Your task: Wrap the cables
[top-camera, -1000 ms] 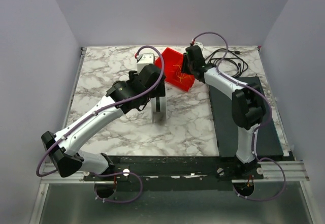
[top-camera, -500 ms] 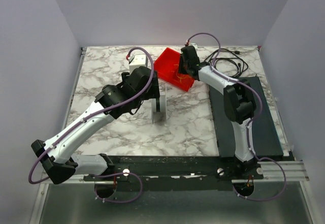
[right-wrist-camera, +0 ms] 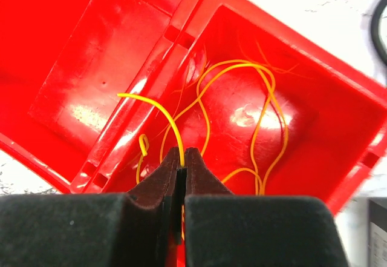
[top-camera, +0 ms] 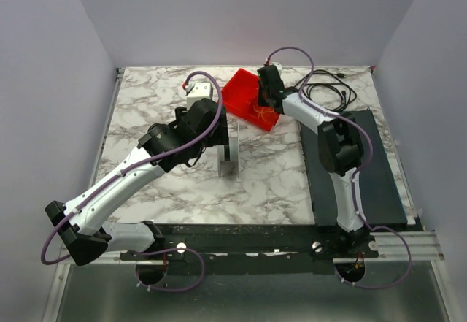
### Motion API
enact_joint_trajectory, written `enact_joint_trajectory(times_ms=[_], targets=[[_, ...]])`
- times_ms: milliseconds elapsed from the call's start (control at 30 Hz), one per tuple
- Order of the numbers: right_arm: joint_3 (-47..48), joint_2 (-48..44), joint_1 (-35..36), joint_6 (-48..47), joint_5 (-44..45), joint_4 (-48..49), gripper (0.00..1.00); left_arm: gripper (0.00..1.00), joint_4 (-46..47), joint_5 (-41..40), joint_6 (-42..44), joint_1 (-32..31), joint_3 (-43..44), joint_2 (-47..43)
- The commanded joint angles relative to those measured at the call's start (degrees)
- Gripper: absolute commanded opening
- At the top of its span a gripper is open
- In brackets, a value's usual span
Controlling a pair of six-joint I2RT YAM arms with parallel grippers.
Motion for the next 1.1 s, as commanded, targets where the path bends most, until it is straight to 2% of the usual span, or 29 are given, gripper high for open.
enact_joint_trajectory(times_ms=[0,400,567,700,800,967,1067], targets=[[6.02,-7.67,0.05,-3.03,6.25,-5.13,0.01,0.78,1.83,2.42,2.46,0.15,1.42,-1.33],[7.15,-29.16,0.06,-8.08,7.64,-15.89,0.01,0.76,7.26,10.91,9.71,0.98,6.49,-1.51],[14.39,-35.16,0.10,-8.82,3.43,-24.23,0.01,0.76,9.28,15.29,11.62,1.28,8.45,-1.02],[18.03,-38.33,0.10,-9.68,-3.72,-29.51,0.01,0.76,10.19,17.90,12.58,1.55,10.24,-0.65],[16.84,-41.06,0.06,-10.32,-13.04,-31.98,0.01,0.76,10.35,19.98,14.15,1.63,11.22,-0.37],[3.59,-46.25,0.11,-11.59,-31.53,-28.98,0.01,0.76,11.30,24.92,19.03,2.34,11.52,-0.52],[-4.40,-49.41,0.07,-11.73,-38.77,-25.27,0.01,0.76,12.38,28.74,21.80,3.38,11.09,-0.80]])
